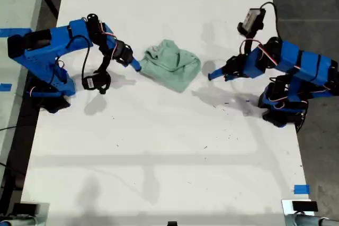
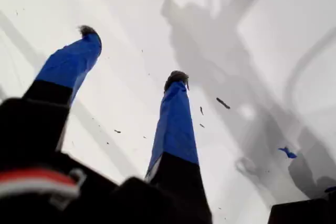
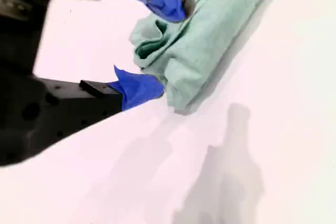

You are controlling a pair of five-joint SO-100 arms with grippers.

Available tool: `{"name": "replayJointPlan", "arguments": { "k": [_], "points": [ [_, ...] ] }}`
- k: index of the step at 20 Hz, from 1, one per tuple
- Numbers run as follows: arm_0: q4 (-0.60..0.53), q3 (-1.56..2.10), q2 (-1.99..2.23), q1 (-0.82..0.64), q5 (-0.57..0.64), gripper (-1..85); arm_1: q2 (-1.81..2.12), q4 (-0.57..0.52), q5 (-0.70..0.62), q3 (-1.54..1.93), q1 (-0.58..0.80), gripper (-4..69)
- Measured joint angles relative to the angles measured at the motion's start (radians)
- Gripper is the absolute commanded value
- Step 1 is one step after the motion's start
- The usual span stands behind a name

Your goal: Fold tshirt

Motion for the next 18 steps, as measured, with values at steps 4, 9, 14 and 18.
{"name": "replayJointPlan", "arguments": {
  "k": [4,9,14,18],
  "points": [
    [-0.155,0.497,0.314,0.049,-0.189,0.1,0.291,-0.071,0.164,0.267,-0.107,7.5],
    [-0.123,0.982,0.922,0.069,-0.365,0.1,0.518,-0.130,0.287,0.523,-0.144,0.8],
    [0.040,1.246,1.442,0.072,-0.460,0.1,0.839,-0.141,0.445,0.778,-0.161,-1.1],
    [0.072,1.266,1.520,0.081,-0.477,3.6,0.874,-0.167,0.546,0.804,-0.161,1.5]
  ]
}}
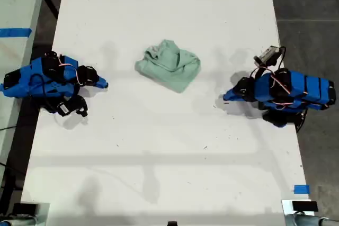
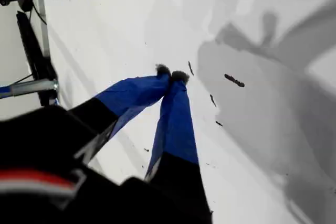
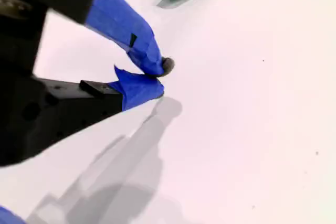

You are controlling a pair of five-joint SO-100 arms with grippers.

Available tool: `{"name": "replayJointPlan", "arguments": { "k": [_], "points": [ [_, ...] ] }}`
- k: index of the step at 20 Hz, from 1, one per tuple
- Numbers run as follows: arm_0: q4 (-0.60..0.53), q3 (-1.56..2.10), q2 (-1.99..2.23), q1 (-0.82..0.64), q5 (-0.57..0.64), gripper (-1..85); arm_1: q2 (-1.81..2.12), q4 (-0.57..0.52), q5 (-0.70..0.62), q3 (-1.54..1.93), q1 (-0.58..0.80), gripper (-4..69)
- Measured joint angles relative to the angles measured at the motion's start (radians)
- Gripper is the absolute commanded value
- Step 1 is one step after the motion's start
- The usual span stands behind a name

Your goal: Fold tshirt

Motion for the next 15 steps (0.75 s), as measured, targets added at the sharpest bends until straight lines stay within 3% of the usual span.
{"name": "replayJointPlan", "arguments": {
  "k": [2,6,15],
  "points": [
    [0.018,0.002,0.006,0.008,-0.005,5.5,0.023,-0.003,-0.107,0.000,0.058,1.6],
    [0.020,0.002,0.009,0.009,-0.005,5.6,0.015,-0.003,-0.614,0.000,0.087,0.9],
    [0.020,0.002,0.009,0.009,-0.005,5.6,0.011,-0.003,-0.670,0.000,0.097,0.9]
  ]
}}
